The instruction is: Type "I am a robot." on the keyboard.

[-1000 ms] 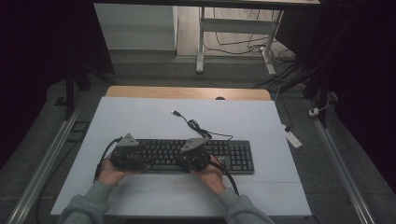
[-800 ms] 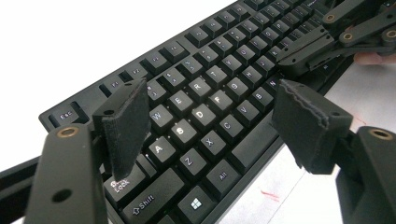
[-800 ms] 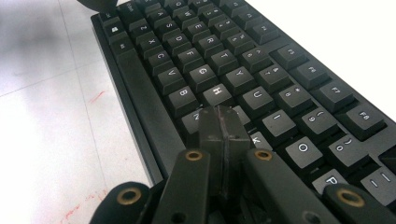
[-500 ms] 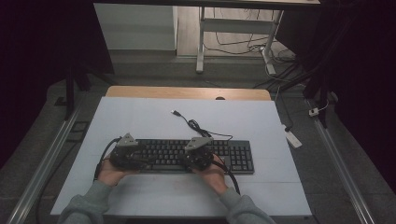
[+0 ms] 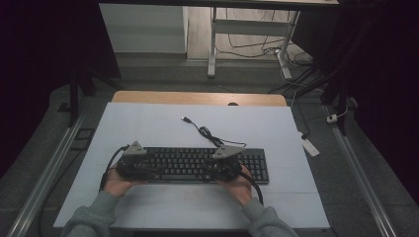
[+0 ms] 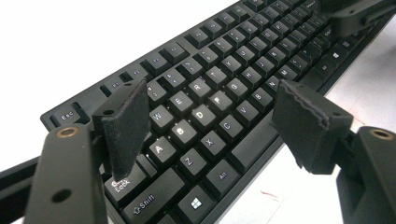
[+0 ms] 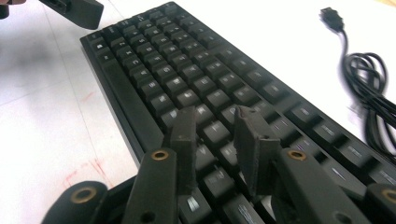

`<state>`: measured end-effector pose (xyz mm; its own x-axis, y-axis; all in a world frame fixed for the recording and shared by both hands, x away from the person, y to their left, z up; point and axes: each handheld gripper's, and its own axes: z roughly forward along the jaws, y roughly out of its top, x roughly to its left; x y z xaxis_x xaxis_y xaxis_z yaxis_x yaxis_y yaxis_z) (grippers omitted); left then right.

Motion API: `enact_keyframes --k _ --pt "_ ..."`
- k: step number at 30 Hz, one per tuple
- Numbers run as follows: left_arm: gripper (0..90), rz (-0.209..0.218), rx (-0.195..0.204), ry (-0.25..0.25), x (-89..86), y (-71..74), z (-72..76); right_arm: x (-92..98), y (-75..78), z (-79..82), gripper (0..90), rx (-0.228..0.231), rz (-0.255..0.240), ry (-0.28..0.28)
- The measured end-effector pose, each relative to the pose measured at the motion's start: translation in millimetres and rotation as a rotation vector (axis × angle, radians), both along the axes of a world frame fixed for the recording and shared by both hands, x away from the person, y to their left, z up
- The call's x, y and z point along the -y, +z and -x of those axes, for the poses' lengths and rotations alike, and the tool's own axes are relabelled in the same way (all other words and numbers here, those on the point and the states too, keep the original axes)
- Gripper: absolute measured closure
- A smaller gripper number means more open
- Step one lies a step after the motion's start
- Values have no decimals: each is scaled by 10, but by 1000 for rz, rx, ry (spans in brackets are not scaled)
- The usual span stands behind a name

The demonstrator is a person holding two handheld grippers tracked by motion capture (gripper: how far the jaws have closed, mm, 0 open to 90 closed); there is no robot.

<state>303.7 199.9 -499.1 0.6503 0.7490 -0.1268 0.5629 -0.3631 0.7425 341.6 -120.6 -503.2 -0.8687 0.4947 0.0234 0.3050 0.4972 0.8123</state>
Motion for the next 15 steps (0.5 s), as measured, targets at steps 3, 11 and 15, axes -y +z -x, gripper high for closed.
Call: enact_keyframes --k 3,11,15 --pt "275 1 -2 -2 8 -2 1 97 12 8 660 6 1 -17" --pt "275 -1 -4 -4 7 -7 -5 391 43 68 615 23 -5 -66" --pt "275 -4 -4 -7 10 -9 -9 558 54 98 597 33 -8 -96"
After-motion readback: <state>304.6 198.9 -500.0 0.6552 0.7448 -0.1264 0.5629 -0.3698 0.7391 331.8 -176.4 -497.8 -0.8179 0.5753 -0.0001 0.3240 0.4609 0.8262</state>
